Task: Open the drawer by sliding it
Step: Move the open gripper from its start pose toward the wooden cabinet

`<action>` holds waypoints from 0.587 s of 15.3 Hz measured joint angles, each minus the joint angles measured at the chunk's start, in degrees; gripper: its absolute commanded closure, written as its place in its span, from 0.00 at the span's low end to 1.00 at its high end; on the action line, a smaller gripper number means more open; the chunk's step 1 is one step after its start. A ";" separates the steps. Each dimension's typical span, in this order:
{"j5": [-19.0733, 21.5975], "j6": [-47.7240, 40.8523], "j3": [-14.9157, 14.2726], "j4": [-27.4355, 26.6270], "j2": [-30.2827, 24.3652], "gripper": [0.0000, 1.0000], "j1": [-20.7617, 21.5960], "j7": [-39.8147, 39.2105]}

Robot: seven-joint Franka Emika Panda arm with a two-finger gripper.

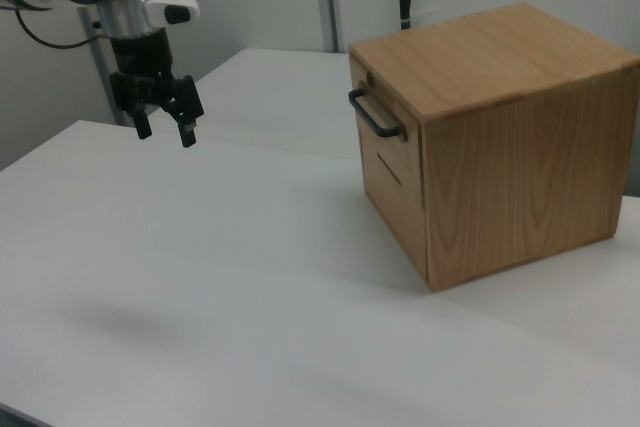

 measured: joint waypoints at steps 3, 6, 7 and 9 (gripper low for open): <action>0.00 0.00 0.00 0.00 -0.35 0.00 -0.45 0.02; 0.00 0.00 0.00 -0.01 -0.35 0.00 -0.46 0.03; 0.00 0.00 0.00 -0.01 -0.35 0.00 -0.46 0.03; 0.00 0.00 0.00 -0.01 -0.35 0.00 -0.46 0.03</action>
